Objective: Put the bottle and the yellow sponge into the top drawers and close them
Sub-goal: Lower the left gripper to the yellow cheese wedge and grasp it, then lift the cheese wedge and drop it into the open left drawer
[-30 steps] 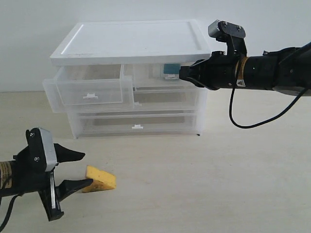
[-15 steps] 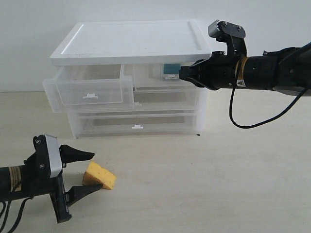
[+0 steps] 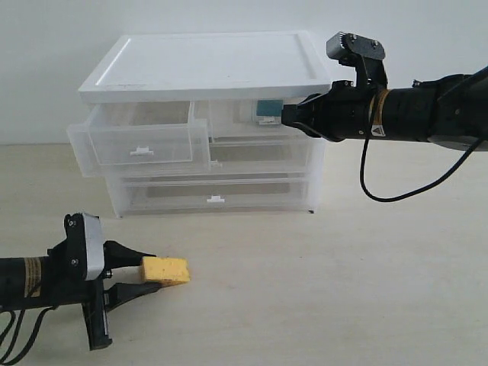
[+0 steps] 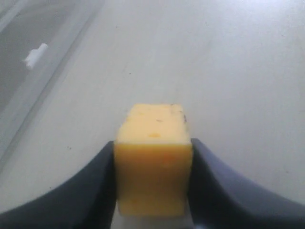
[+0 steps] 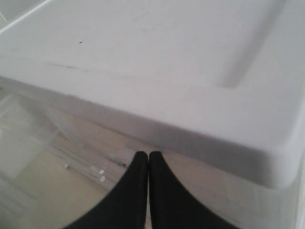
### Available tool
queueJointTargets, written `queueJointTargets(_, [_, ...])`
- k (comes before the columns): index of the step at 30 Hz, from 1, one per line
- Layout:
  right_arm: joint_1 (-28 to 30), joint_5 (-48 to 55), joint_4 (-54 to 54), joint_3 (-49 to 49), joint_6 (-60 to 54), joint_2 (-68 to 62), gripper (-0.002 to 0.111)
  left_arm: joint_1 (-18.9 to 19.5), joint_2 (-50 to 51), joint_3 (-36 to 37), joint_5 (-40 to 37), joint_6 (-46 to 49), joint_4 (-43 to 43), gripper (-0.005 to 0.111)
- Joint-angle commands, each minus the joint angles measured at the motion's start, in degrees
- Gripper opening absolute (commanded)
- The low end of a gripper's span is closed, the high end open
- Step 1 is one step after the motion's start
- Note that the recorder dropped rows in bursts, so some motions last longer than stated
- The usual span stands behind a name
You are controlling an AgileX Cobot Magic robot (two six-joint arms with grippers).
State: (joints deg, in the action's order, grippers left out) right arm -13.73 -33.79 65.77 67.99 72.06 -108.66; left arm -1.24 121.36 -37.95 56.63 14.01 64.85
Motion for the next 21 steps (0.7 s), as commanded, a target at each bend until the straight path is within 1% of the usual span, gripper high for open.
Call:
queueJointTargets(1, [0.5, 2.3, -1.9, 0.7, -0.6, -0.1, 0.000, 0.0, -1.7, -0.1, -0.5, -2.3, 0.6, 0.004])
queueJointTargets(2, [0.5, 2.3, -1.9, 0.7, -0.6, -0.1, 0.000, 0.0, -2.6, -0.1, -0.5, -3.5, 0.9, 0.004])
queueJointTargets(6, [0.5, 2.5, -1.9, 0.7, -0.6, -0.1, 0.000, 0.0, -7.6, 0.1, 0.9, -7.8, 9.1, 0.004])
queueJointTargets(9, [0.5, 2.6, -1.9, 0.7, -0.6, -0.1, 0.000, 0.0, -12.0, 1.0, 6.9, -10.8, 13.2, 0.004])
queueJointTargets(11, [0.5, 2.8, -1.9, 0.7, -0.6, -0.1, 0.000, 0.0, -15.2, 1.8, 10.0, -11.8, 14.2, 0.004])
queueJointTargets(14, [0.5, 3.6, -1.9, 0.7, -0.7, -0.1, 0.000, 0.0, -19.9, 2.8, 13.0, -12.7, 14.2, 0.004])
queueJointTargets(17, [0.5, 3.7, -2.0, 0.7, -0.7, -0.1, 0.000, 0.0, -24.7, 2.9, 13.3, -12.3, 12.9, 0.004])
queueJointTargets(21, [0.5, 4.1, -2.0, 0.7, -0.7, -0.1, 0.000, 0.0, -31.1, 2.9, 13.3, -8.7, 5.1, 0.004])
